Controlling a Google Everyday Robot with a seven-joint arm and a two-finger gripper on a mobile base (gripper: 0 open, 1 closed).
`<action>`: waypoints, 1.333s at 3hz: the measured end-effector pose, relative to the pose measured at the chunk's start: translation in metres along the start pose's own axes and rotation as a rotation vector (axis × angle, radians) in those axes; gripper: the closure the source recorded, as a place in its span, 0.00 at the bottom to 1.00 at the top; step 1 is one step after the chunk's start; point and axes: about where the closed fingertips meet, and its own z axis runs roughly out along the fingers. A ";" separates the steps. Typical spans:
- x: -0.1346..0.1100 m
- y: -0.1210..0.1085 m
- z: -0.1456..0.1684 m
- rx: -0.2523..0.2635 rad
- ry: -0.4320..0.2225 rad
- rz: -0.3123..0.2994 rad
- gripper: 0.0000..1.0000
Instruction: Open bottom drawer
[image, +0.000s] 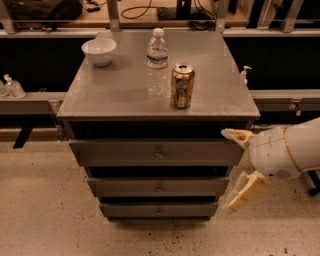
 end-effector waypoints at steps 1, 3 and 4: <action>0.026 0.005 0.034 -0.024 -0.168 -0.035 0.00; 0.047 -0.003 0.061 -0.023 -0.194 -0.113 0.00; 0.083 -0.002 0.099 0.006 -0.205 -0.134 0.00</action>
Offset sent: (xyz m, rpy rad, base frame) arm 0.0020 0.0044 -0.0416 0.1497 -0.0341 0.0617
